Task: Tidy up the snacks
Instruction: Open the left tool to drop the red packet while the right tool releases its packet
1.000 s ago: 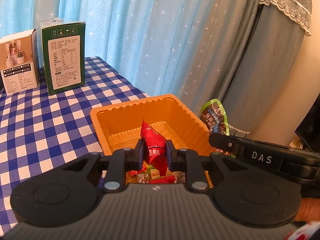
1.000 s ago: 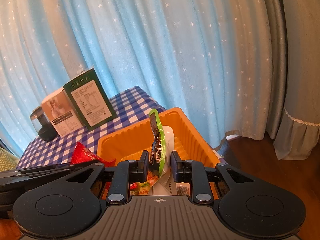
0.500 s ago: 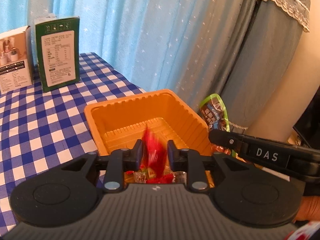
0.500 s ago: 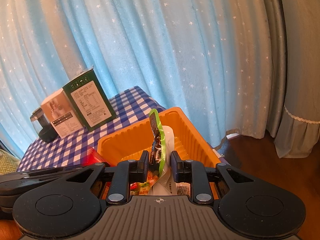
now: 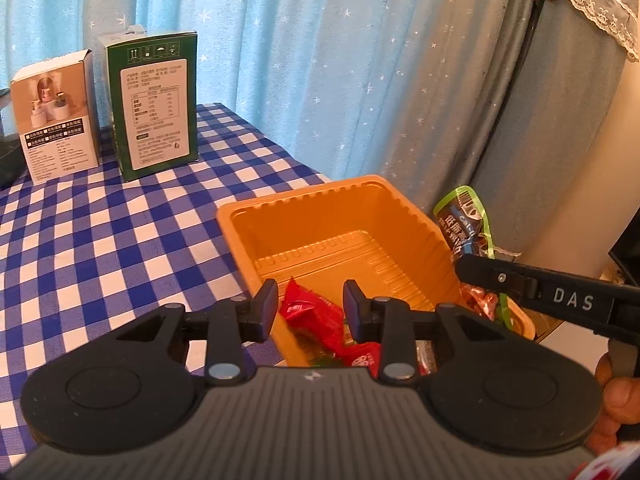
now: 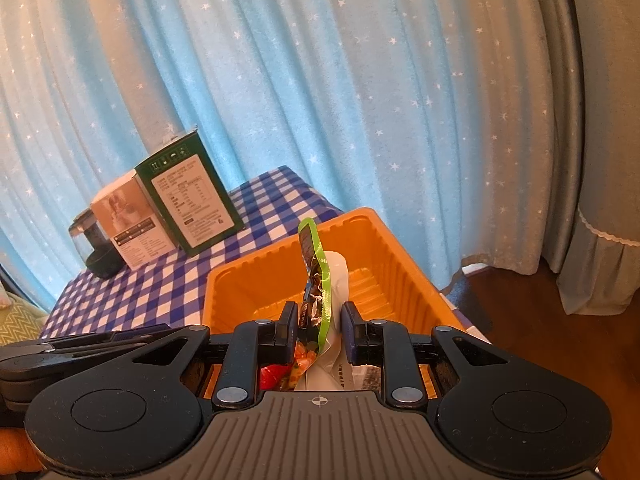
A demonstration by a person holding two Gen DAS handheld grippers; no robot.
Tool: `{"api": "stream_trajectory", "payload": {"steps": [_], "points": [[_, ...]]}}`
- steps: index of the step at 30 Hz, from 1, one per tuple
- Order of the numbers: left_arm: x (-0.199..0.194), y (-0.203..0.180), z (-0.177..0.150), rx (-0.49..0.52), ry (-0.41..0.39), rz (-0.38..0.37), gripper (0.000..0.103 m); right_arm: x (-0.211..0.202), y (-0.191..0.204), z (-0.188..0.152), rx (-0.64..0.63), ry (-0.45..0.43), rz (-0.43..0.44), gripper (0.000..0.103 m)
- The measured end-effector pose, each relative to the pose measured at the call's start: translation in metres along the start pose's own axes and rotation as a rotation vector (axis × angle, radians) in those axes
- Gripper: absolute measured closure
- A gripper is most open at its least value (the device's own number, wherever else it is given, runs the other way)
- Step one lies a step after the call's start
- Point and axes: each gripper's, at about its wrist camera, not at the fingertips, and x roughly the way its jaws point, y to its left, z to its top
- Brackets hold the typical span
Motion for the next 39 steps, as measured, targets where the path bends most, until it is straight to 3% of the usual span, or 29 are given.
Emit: {"api": "stream_trajectory", "payload": {"steps": [29,34,36,37,38,39], "points": [[-0.009,0.008,-0.006,0.0,0.002,0.02,0.069,0.007,0.011,-0.003,-0.012,0.014,0.018,0.08],[-0.009,0.009,-0.006,-0.001,0.003,0.021,0.068,0.016,0.009,-0.004,0.0,0.055,0.038,0.079],[-0.009,0.009,-0.006,0.0,0.003,0.022,0.067,0.018,0.006,-0.004,0.032,0.067,0.04,0.066],[-0.009,0.01,-0.006,0.0,0.003,0.023,0.067,0.018,0.003,-0.003,0.051,0.063,0.039,0.051],[-0.009,0.011,-0.007,-0.001,0.004,0.024,0.067,0.016,0.0,-0.003,0.068,0.053,0.036,0.044],[-0.009,0.013,-0.008,-0.002,0.005,0.025,0.066,0.015,-0.002,-0.003,0.078,0.044,0.033,0.044]]}}
